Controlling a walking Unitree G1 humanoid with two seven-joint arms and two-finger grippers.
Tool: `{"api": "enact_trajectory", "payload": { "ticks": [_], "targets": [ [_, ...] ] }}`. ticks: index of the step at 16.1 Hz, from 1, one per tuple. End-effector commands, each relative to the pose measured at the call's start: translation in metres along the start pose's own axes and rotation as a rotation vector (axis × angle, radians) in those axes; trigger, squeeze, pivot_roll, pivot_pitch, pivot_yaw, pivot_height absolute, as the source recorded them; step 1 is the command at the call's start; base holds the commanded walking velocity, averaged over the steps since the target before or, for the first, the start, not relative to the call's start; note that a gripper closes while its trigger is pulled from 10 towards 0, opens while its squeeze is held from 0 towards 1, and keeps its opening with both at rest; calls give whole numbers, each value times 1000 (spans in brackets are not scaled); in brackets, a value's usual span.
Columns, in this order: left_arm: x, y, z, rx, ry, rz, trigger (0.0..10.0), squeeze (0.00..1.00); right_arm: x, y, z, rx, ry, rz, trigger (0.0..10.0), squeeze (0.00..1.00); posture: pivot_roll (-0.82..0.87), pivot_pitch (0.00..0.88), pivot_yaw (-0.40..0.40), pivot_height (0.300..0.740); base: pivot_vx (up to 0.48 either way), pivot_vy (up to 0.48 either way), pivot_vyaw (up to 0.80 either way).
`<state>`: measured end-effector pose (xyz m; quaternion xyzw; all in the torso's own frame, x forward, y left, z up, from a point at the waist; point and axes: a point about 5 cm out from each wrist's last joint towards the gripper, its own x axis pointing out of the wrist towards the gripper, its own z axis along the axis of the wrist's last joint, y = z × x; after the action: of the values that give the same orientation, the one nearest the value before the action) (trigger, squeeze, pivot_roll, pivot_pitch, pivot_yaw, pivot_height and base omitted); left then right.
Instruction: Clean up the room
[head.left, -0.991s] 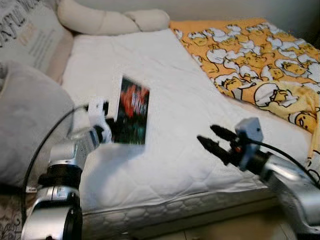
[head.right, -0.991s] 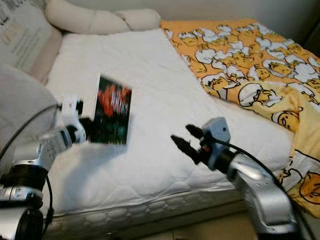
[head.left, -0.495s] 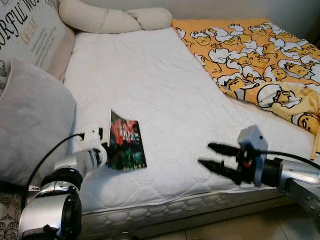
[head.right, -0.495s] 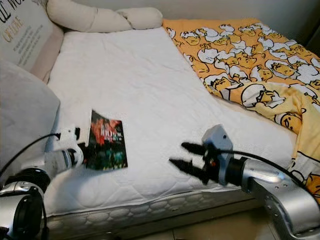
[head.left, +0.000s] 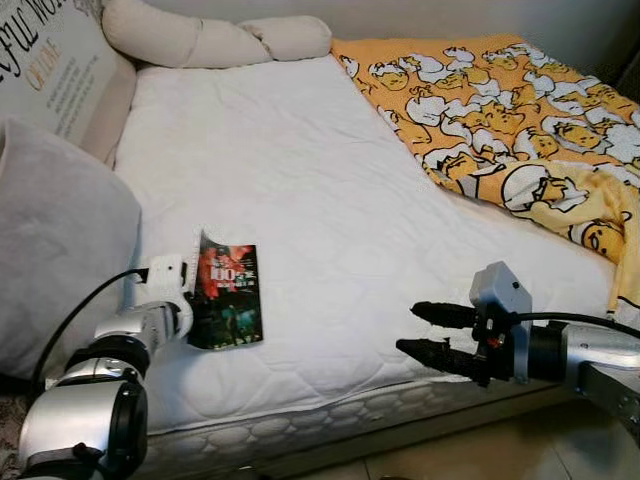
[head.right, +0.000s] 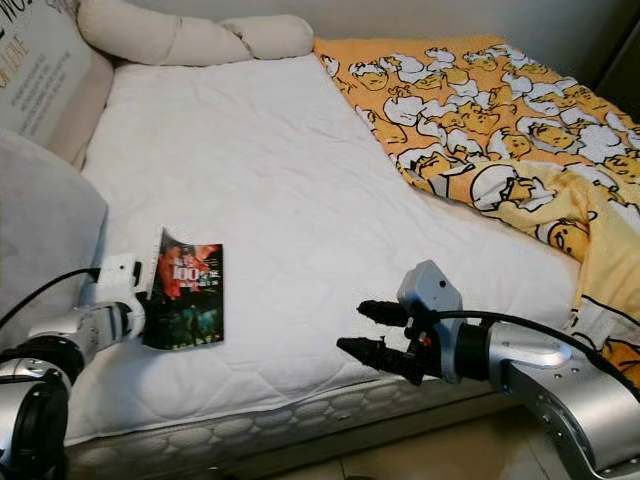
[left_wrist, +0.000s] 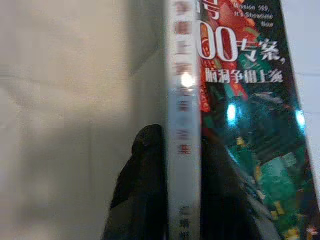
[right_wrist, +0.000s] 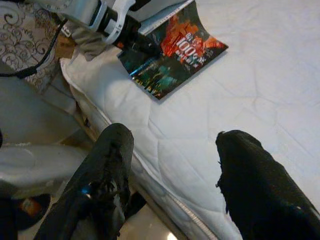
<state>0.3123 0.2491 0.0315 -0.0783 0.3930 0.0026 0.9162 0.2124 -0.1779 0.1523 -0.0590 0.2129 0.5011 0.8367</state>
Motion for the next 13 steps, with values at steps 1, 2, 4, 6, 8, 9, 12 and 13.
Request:
{"api": "enact_trajectory", "payload": {
  "ticks": [1, 2, 4, 6, 8, 9, 12, 13],
  "targets": [
    [-3, 11, -3, 26, 12, 50, 10000, 1000, 4, 1, 3, -16, 5, 12, 10000, 0, -174, 0, -36, 740, 0, 0, 0],
    [-4, 15, -3, 58, 12, 71, 10000, 1000, 8, -1, 4, -15, 2, 13, 10000, 0, -170, 0, -38, 740, 0, 0, 0],
    [-5, 20, -2, 111, -9, 102, 10000, 1000, 11, -12, 4, -7, -2, -53, 10000, 0, -146, 0, -47, 740, 0, 0, 0],
    [-8, 29, -2, 119, -10, 141, 10000, 1000, 14, -19, 2, 60, -41, -91, 10000, 0, -131, 0, -45, 740, 0, 0, 0],
    [-11, 36, -4, 142, -5, 158, 10000, 1000, 19, -16, -1, 58, -48, -89, 10000, 0, -118, 0, -42, 740, 0, 0, 0],
    [-11, 38, -6, 155, 0, 163, 10000, 1000, 22, -17, -2, 48, -66, -103, 10000, 0, -108, 0, -41, 740, 0, 0, 0],
    [-13, 41, -4, 211, -32, 167, 10000, 1000, 30, -26, -3, 20, -106, -219, 10000, 0, -93, 0, -33, 740, 0, 0, 0],
    [-13, 40, 0, 223, -68, 155, 10000, 1000, 34, -26, -4, 38, -118, -213, 10000, 0, -74, 0, -25, 740, 0, 0, 0]
  ]
}}
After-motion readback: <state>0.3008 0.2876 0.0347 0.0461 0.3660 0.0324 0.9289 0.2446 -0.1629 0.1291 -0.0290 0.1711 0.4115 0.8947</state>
